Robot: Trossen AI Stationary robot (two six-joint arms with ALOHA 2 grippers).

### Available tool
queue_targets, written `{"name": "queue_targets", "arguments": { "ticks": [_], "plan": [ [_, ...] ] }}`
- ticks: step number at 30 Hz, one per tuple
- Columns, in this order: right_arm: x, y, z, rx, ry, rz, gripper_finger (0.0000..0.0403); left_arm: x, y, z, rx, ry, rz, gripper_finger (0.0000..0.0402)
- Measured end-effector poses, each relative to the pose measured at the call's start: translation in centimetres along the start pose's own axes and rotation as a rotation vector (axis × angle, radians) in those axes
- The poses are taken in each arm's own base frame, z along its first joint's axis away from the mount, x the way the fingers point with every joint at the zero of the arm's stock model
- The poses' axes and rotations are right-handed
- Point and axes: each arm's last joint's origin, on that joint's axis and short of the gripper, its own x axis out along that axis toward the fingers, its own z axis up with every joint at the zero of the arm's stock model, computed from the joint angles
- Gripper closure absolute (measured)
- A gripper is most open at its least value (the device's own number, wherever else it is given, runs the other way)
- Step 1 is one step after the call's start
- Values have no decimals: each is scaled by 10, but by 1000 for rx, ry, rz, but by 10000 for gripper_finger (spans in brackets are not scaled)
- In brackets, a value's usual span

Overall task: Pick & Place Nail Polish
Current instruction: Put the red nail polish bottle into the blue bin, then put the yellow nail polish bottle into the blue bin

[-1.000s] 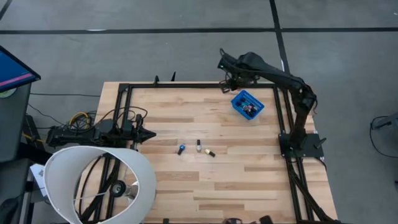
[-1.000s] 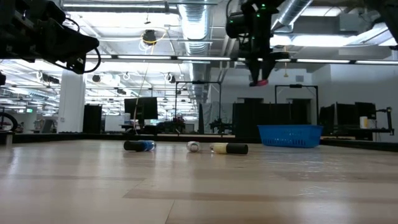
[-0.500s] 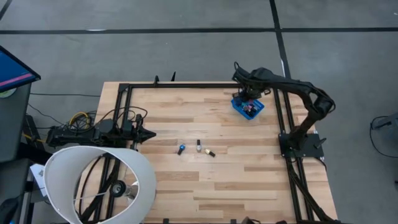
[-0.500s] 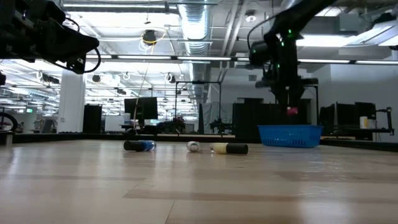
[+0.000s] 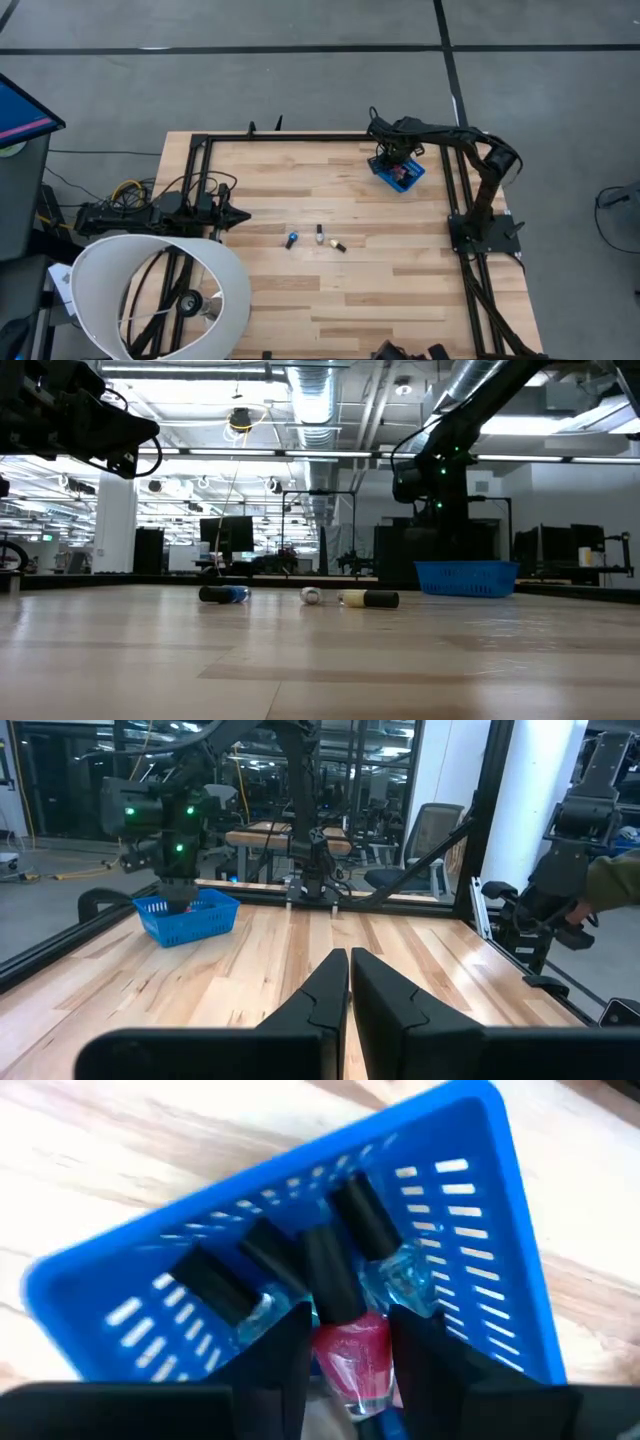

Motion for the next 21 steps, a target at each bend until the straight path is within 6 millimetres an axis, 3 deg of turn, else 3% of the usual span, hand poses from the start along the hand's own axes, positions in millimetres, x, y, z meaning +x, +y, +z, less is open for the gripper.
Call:
{"name": "queue_targets", "arguments": {
  "ticks": [11,17,21],
  "plan": [
    [-1,-2,3,-54,-19,30,278,0,0,0,0,0,0,390],
    [-3,-4,4,-58,-12,32,204,0,0,0,0,0,0,390],
    [-24,-3,7,-85,-64,54,160,0,0,0,0,0,0,390]
  ]
}}
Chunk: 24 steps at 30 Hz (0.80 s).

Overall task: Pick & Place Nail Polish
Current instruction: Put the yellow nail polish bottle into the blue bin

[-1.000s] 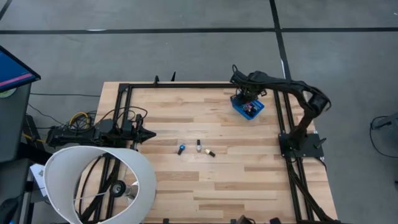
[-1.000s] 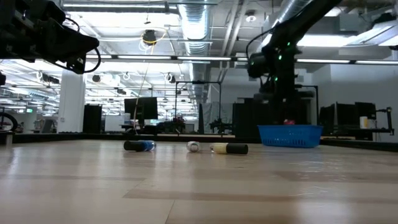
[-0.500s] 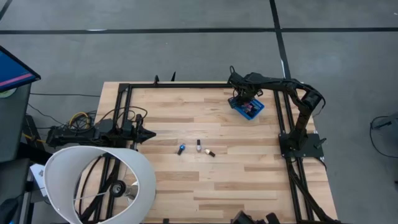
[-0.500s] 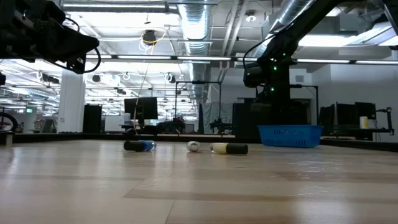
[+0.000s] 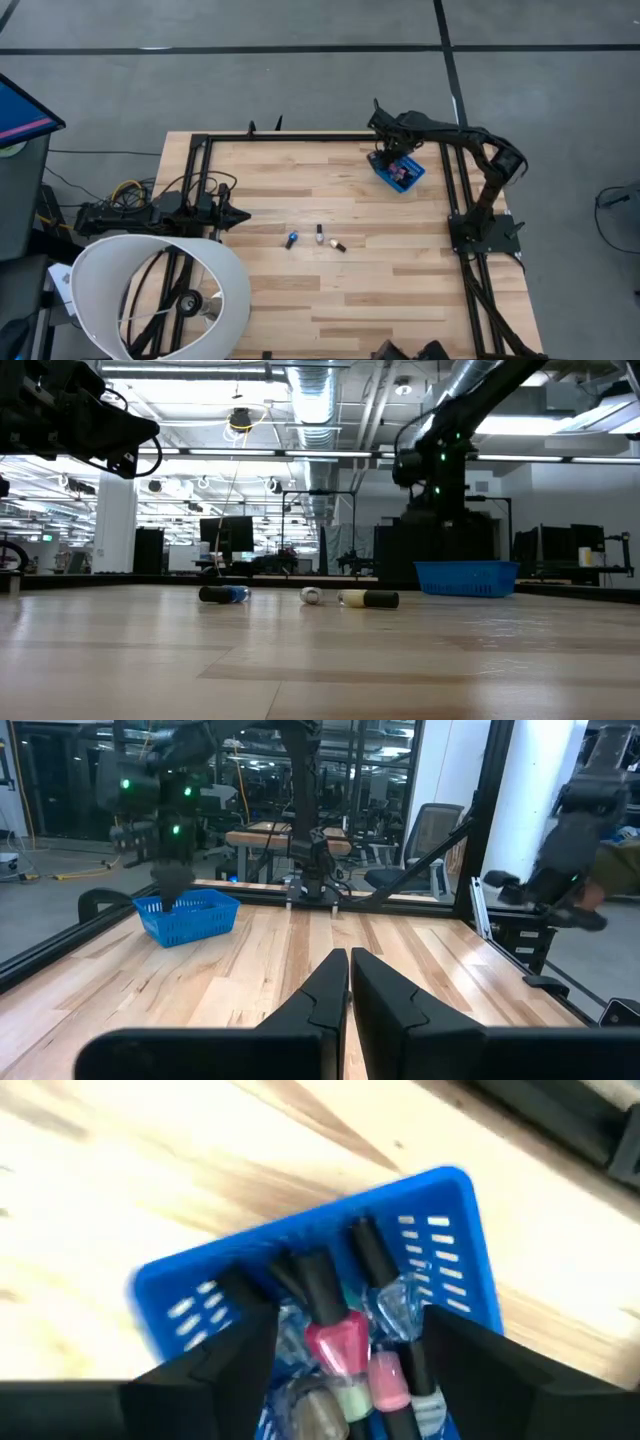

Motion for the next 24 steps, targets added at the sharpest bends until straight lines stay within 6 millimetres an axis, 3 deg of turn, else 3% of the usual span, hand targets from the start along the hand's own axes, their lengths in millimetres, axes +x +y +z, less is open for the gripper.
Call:
{"name": "queue_targets", "arguments": {
  "ticks": [5,11,18,24],
  "plan": [
    [-42,21,-6,-79,-108,132,149,0,0,0,0,0,0,390],
    [-78,71,-41,-265,-176,264,148,0,0,0,0,0,0,390],
    [-80,147,-91,-414,-183,379,148,0,0,0,0,0,0,390],
    [-70,195,-126,-500,-181,449,148,0,0,1,0,-6,0,390]
  ]
}}
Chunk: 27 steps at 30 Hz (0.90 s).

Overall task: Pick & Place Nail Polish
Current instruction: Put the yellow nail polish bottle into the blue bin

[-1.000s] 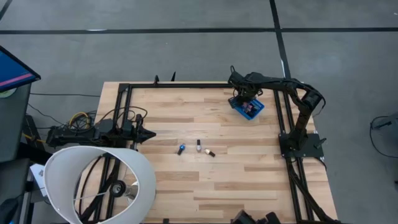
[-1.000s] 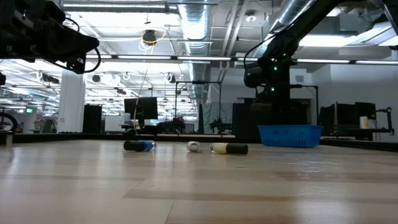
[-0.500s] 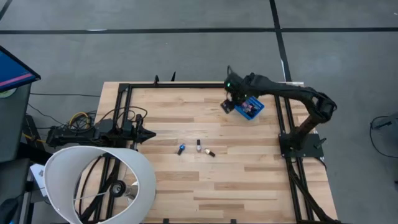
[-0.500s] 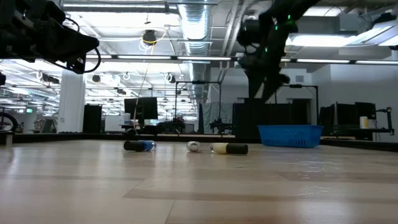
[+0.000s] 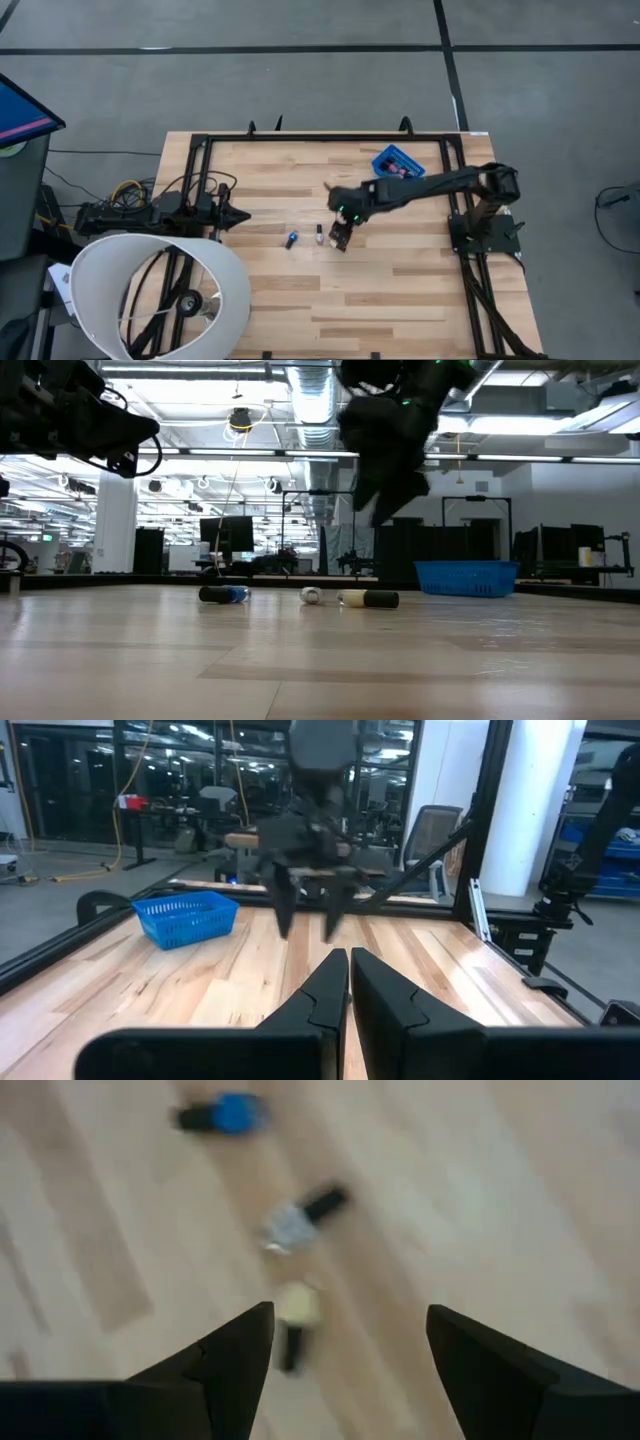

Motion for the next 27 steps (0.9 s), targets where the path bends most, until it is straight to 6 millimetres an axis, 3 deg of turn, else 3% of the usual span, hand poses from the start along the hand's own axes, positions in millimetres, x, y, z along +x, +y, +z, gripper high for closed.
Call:
{"name": "queue_targets", "arguments": {
  "ticks": [6,15,27],
  "plan": [
    [26,25,-11,-31,44,27,148,0,0,2,0,-25,-3,390],
    [64,30,-23,-56,128,-13,148,0,0,4,-1,-43,-4,390],
    [70,29,-18,-71,102,-33,148,0,0,4,-1,-41,-4,390]
  ]
}}
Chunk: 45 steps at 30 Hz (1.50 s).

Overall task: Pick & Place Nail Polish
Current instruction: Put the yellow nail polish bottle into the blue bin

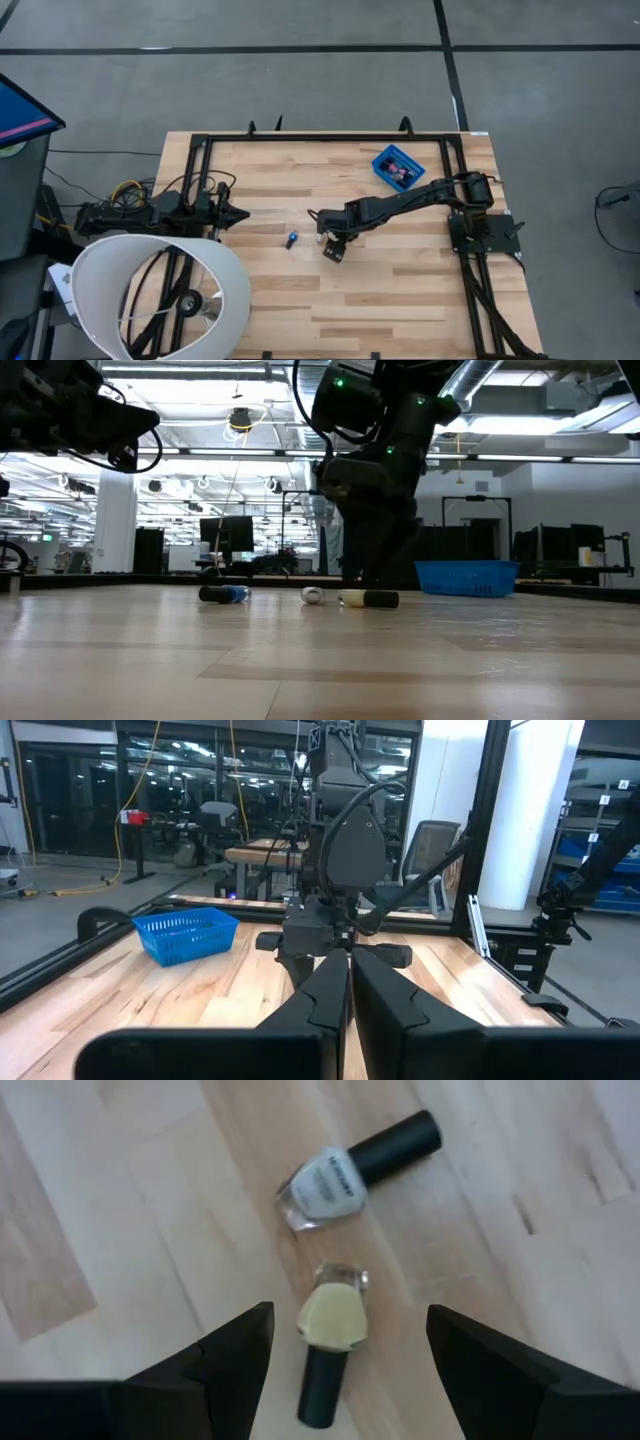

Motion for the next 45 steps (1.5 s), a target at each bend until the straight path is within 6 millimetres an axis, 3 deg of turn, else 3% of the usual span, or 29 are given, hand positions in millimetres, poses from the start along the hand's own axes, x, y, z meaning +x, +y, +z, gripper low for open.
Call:
{"name": "queue_targets", "arguments": {
  "ticks": [3,9,15,19,27,34,38,45],
  "plan": [
    [1,-1,0,-10,-3,-4,148,0,0,0,0,1,0,390],
    [24,-1,-4,-18,46,-27,148,0,0,0,0,4,0,390],
    [24,1,-5,-24,47,-35,151,0,0,0,0,4,1,390],
    [22,-5,-2,-6,51,-29,184,0,0,0,0,4,1,390],
    [22,-8,-3,-2,65,-39,295,0,0,0,0,3,0,390],
    [22,-8,-3,-2,66,-39,295,0,0,0,0,4,0,390],
    [17,-8,-2,-1,55,-32,273,0,0,0,0,4,1,390],
    [-20,-24,13,17,-34,-3,303,0,0,0,0,3,0,390]
  ]
}}
